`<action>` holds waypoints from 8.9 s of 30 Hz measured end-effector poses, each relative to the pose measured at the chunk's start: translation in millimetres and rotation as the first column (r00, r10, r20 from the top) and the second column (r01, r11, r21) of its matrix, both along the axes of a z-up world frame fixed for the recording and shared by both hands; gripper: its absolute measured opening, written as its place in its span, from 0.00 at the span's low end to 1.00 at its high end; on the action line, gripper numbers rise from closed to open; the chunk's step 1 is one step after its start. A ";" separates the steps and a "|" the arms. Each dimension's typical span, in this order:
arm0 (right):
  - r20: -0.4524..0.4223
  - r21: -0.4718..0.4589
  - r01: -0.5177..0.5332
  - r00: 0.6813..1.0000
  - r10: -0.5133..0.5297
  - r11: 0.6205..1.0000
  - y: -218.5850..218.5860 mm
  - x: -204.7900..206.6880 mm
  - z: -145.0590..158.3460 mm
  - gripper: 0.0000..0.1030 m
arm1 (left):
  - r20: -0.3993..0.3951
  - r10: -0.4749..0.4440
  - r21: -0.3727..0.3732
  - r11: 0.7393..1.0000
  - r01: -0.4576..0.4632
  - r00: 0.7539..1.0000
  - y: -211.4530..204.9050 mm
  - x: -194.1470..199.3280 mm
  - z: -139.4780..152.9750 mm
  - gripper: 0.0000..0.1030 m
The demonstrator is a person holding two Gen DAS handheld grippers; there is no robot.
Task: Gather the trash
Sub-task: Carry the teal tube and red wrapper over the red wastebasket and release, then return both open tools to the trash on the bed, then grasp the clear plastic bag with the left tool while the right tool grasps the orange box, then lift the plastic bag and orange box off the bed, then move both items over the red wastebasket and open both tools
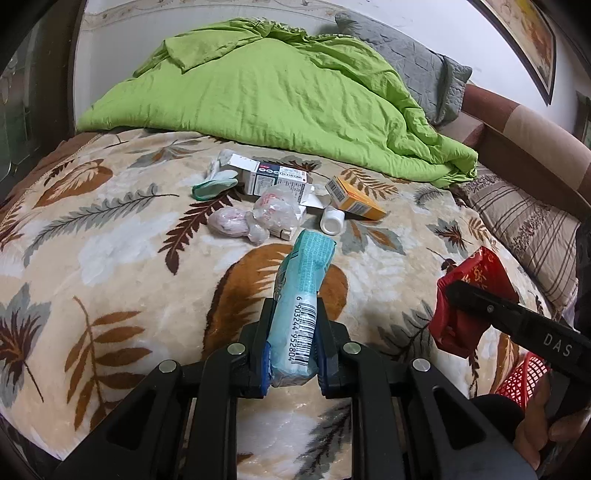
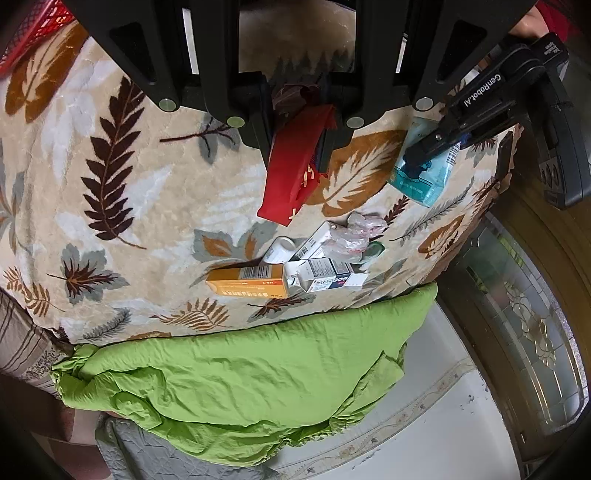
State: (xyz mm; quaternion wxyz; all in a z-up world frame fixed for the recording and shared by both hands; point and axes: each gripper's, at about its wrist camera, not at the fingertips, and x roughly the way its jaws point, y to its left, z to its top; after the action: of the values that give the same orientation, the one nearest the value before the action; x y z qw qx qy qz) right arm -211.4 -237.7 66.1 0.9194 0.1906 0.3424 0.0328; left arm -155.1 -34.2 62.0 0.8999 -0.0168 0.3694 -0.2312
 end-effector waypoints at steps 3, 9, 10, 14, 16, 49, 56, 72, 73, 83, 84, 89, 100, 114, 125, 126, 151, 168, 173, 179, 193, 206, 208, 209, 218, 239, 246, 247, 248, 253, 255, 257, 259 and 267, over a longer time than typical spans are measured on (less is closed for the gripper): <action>0.002 -0.002 -0.005 1.000 0.005 1.000 0.2 -1.0 -0.4 0.21 | 0.007 -0.004 0.009 1.000 0.004 1.000 -1.9 -2.8 0.9 0.17; -0.007 0.005 -0.002 1.000 0.002 1.000 0.9 -2.9 -1.3 0.21 | 0.015 -0.005 0.009 1.000 0.005 1.000 -2.5 -6.2 4.6 0.17; -0.008 0.006 -0.003 1.000 0.003 1.000 -0.1 -4.1 -1.6 0.21 | 0.015 -0.007 0.005 1.000 0.007 1.000 -1.8 -6.6 5.5 0.17; -0.017 0.009 0.002 1.000 -0.002 1.000 -1.0 -9.2 0.2 0.21 | 0.018 -0.022 -0.004 1.000 0.022 1.000 -2.8 -8.5 8.2 0.17; -0.026 0.018 0.011 1.000 -0.010 1.000 -5.2 -12.1 0.2 0.21 | 0.013 -0.031 -0.013 0.999 0.031 0.999 -3.5 -8.9 9.9 0.17; -0.058 0.046 0.534 0.845 -0.532 0.844 -187.6 -266.1 36.1 0.22 | -0.042 -0.706 -0.120 0.706 0.698 0.707 -209.5 -137.8 65.1 0.17; -0.097 0.047 0.591 0.805 -0.586 0.805 -203.3 -290.2 20.5 0.24 | -0.121 -0.813 -0.110 0.581 0.807 0.569 -266.4 -180.5 46.8 0.17; -0.058 0.083 0.542 0.840 -0.539 0.836 -195.5 -259.2 21.7 0.52 | -0.114 -0.743 -0.101 0.669 0.736 0.660 -236.9 -157.2 48.3 0.55; -0.057 0.085 0.532 0.847 -0.529 0.842 -192.4 -253.8 21.2 0.52 | -0.114 -0.731 -0.100 0.682 0.725 0.672 -232.5 -152.6 48.2 0.55; -0.049 0.069 0.318 0.948 -0.316 0.945 -135.1 -168.2 23.1 0.53 | -0.077 -0.519 -0.073 0.854 0.515 0.851 -148.5 -77.6 54.3 0.57; -0.048 0.071 0.290 0.957 -0.287 0.954 -128.4 -158.0 24.0 0.53 | -0.073 -0.486 -0.069 0.873 0.482 0.871 -137.8 -66.9 55.0 0.57; -0.043 0.045 0.208 0.978 -0.206 0.977 -104.7 -122.9 26.5 0.55 | -0.072 -0.345 -0.050 0.938 0.342 0.936 -86.8 -14.9 56.0 0.65; -0.042 0.023 0.086 0.996 -0.085 0.996 -67.7 -62.0 35.0 0.59 | -0.031 -0.120 0.172 0.977 0.124 0.992 -39.0 92.5 20.5 0.67; -0.092 0.069 0.043 0.995 -0.037 0.997 -76.1 0.0 31.3 0.61 | -0.031 -0.105 0.271 0.956 0.110 0.994 -60.5 154.9 -29.3 0.32; -0.120 0.160 -0.062 0.989 0.082 0.985 -102.9 169.4 13.8 0.61 | -0.088 0.007 0.058 0.998 -0.002 0.996 -15.9 105.1 -7.1 0.28; -0.123 0.163 -0.057 0.989 0.077 0.985 -106.0 187.7 9.5 0.61 | -0.082 0.018 0.058 0.998 -0.014 0.996 -14.9 99.7 -6.7 0.28; -0.247 0.461 -0.237 0.891 0.380 0.855 -78.9 155.6 -63.2 0.68 | -0.034 0.069 0.005 0.998 -0.069 0.997 -8.3 81.5 -15.1 0.28; -0.303 -0.099 -0.385 0.890 0.341 0.918 8.4 143.7 -48.6 0.53 | -0.052 0.083 -0.016 0.996 -0.084 0.995 -1.0 77.9 -13.0 0.28; -0.232 -0.133 -0.269 0.944 0.234 0.954 16.0 101.6 -23.3 0.53 | -0.028 0.083 -0.010 0.996 -0.083 0.996 -2.5 68.0 -8.1 0.28; -0.135 -0.191 -0.151 0.983 0.126 0.970 25.0 47.0 -3.2 0.53 | -0.001 0.066 0.009 0.998 -0.066 0.998 -3.1 43.9 -3.3 0.28; -0.028 -0.154 -0.022 0.999 0.018 0.988 15.9 3.1 3.0 0.53 | 0.056 0.077 0.045 0.996 -0.079 0.995 6.5 0.4 4.8 0.28; -0.014 -0.112 -0.008 1.000 0.007 0.994 9.6 -0.5 2.6 0.53 | 0.097 0.098 0.082 0.991 -0.106 0.991 6.5 -6.7 7.0 0.28; -0.016 -0.110 -0.010 1.000 0.009 0.994 9.6 -0.2 2.1 0.53 | 0.096 0.099 0.082 0.991 -0.107 0.990 6.1 -7.0 6.9 0.28; -0.016 -0.110 -0.010 1.000 0.009 0.994 9.5 -0.1 1.9 0.53 | 0.095 0.099 0.083 0.991 -0.107 0.991 6.0 -6.9 6.8 0.28; -0.019 -0.110 -0.014 1.000 0.012 0.994 10.4 1.4 1.2 0.53 | 0.095 0.091 0.091 0.991 -0.099 0.991 5.9 -4.8 5.1 0.28; -0.006 -0.086 -0.006 1.000 0.006 0.996 8.6 1.6 1.3 0.53 | 0.063 0.041 0.014 0.999 -0.042 0.997 3.3 -5.4 4.9 0.28; -0.009 0.021 0.022 1.000 -0.021 1.000 -13.1 -24.3 6.8 0.53 | 0.011 -0.054 -0.057 0.997 0.055 0.998 -6.3 -14.6 11.0 0.28; -0.008 0.031 0.026 1.000 -0.026 0.999 -16.1 -28.8 8.3 0.53 | 0.006 -0.072 -0.068 0.995 0.072 0.997 -7.3 -16.2 13.8 0.28; -0.004 0.045 0.033 0.999 -0.033 0.998 -20.9 -35.6 10.6 0.53 | 0.004 -0.086 -0.075 0.993 0.086 0.996 -10.7 -18.8 16.0 0.28; 0.006 0.091 0.076 0.997 -0.077 0.993 -44.7 -69.6 20.1 0.53 | 0.001 -0.188 -0.096 0.978 0.187 0.982 -36.5 -36.9 29.4 0.28; 0.006 0.097 0.107 0.994 -0.108 0.990 -57.1 -88.7 22.2 0.53 | 0.007 -0.245 -0.096 0.965 0.244 0.970 -51.9 -48.2 36.1 0.28; 0.003 0.098 0.143 0.990 -0.144 0.985 -70.3 -106.4 23.3 0.53 | 0.013 -0.290 -0.099 0.952 0.290 0.957 -64.6 -56.9 42.2 0.28; -0.004 0.104 0.188 0.982 -0.189 0.977 -85.3 -126.5 23.2 0.53 | 0.014 -0.349 -0.106 0.931 0.348 0.937 -82.0 -69.0 48.4 0.28; -0.061 0.101 0.434 0.901 -0.430 0.895 -152.9 -229.6 19.7 0.53 | -0.021 -0.582 -0.159 0.805 0.572 0.813 -164.5 -119.0 65.8 0.28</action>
State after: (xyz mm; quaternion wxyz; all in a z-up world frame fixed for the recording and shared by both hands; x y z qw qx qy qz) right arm -441.0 -390.6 85.9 0.8851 0.3137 0.3061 -0.1566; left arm -274.1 -198.7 127.8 0.7702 0.0229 0.3696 -0.5193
